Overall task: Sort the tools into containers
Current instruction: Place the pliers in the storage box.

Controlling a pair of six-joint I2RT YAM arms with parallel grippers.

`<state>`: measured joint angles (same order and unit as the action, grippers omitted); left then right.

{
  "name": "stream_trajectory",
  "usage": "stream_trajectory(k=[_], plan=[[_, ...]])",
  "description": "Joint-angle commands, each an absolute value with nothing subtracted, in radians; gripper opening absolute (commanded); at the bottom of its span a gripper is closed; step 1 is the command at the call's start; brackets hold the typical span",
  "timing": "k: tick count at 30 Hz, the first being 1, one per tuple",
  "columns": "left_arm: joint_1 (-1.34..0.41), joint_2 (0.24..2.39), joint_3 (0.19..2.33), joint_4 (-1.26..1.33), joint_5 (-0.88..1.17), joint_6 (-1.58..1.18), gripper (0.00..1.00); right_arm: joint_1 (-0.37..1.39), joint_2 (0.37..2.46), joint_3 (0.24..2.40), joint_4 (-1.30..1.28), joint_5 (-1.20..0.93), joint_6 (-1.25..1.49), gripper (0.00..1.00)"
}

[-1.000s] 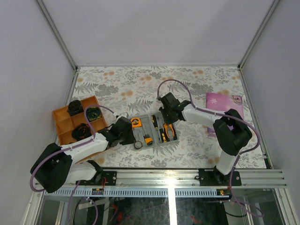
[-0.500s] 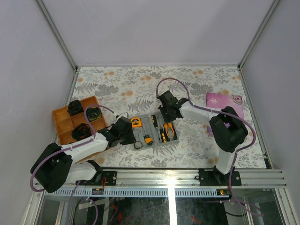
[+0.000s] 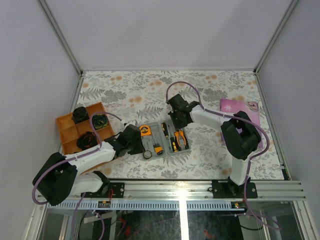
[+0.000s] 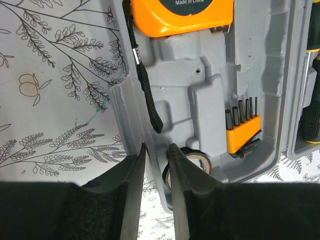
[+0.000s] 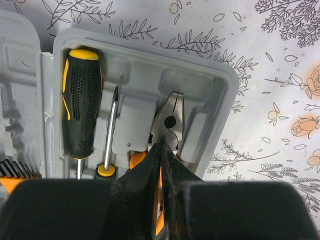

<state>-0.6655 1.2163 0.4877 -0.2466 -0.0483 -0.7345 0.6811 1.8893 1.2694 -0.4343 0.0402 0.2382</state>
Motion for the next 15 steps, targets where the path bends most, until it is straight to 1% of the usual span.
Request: stream_trajectory(k=[1, 6, 15], plan=[[-0.661, 1.236, 0.49, -0.216, -0.04, -0.713, 0.23, 0.683, 2.03, 1.204, -0.508, -0.029, 0.247, 0.09], [-0.661, 1.243, 0.497, -0.215, -0.038, -0.71, 0.23, 0.682, 2.087, 1.18, -0.516, -0.043, 0.249, 0.09], [-0.661, 1.251, 0.503, -0.214, -0.038, -0.707, 0.23, 0.682, 2.133, 1.113, -0.503, -0.055, 0.259, 0.05]])
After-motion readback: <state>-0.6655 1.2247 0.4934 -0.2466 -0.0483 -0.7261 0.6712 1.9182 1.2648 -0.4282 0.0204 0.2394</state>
